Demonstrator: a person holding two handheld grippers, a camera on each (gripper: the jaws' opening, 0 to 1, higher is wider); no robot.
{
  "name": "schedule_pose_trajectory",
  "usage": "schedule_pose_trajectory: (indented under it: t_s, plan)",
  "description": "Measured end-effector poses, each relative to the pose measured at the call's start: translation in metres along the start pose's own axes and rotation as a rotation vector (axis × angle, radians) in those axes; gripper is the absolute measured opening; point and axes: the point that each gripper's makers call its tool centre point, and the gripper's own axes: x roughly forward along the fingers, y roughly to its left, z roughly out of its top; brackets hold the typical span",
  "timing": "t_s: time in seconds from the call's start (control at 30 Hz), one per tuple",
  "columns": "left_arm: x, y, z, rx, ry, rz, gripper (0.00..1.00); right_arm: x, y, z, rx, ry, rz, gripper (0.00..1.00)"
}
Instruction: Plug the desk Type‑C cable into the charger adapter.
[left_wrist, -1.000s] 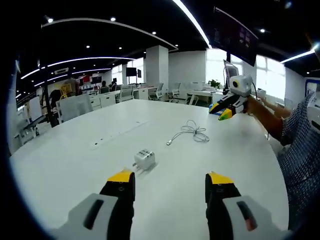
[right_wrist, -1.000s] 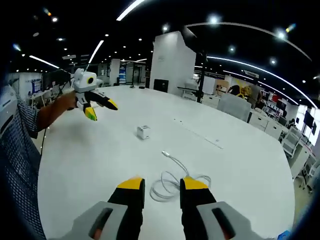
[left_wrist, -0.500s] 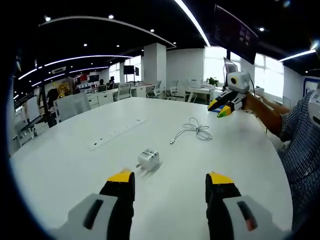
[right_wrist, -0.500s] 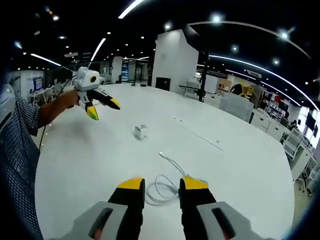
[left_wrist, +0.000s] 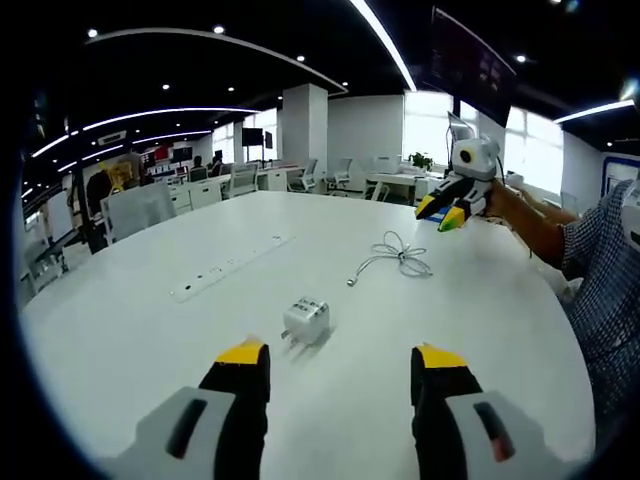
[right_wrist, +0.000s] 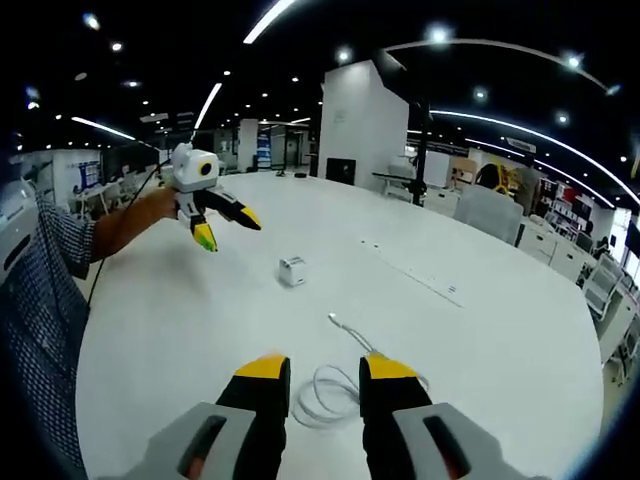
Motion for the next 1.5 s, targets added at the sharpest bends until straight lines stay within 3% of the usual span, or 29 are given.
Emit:
schedule_pose_trajectory:
  t_s: [0.7, 1.5]
  plan:
    - [0.017, 0.021, -0.001, -0.002, 0.007, -0.038, 0.56, 0.031, -0.015, -0.001, -0.031, 0.04, 0.029, 0.29]
    - [0.045, 0.02, -0.003, 0.038, 0.037, -0.134, 0.51, 0.056, -0.018, -0.007, -0.15, 0.083, 0.115, 0.29]
